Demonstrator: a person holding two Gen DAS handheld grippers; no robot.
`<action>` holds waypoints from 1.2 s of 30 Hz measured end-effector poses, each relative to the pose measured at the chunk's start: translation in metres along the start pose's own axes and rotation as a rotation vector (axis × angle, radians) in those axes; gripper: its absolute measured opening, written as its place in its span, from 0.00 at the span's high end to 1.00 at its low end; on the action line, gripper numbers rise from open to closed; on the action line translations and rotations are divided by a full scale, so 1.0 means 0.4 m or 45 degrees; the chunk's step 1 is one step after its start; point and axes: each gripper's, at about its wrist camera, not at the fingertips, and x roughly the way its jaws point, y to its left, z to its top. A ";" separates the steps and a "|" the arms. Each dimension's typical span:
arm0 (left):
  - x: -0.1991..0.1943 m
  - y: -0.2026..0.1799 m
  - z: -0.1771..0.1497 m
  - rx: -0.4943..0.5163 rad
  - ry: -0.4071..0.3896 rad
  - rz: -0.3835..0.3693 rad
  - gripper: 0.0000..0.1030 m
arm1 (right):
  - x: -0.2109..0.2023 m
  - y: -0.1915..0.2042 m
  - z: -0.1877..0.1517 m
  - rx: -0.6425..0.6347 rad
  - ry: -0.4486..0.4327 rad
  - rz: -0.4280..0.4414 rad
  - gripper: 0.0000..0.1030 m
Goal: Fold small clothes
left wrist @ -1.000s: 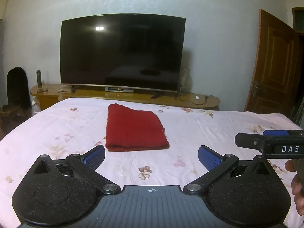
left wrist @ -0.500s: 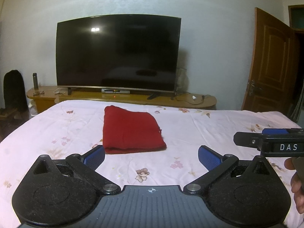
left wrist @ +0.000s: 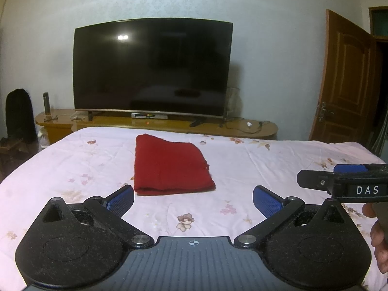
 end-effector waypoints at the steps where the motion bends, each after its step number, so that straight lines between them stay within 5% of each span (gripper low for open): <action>1: 0.000 0.000 0.001 0.001 -0.001 0.002 0.00 | 0.001 0.000 -0.001 0.000 0.003 0.000 0.01; 36: 0.016 -0.015 -0.010 0.008 -0.012 0.021 0.00 | 0.008 -0.010 -0.011 0.003 0.009 0.001 0.01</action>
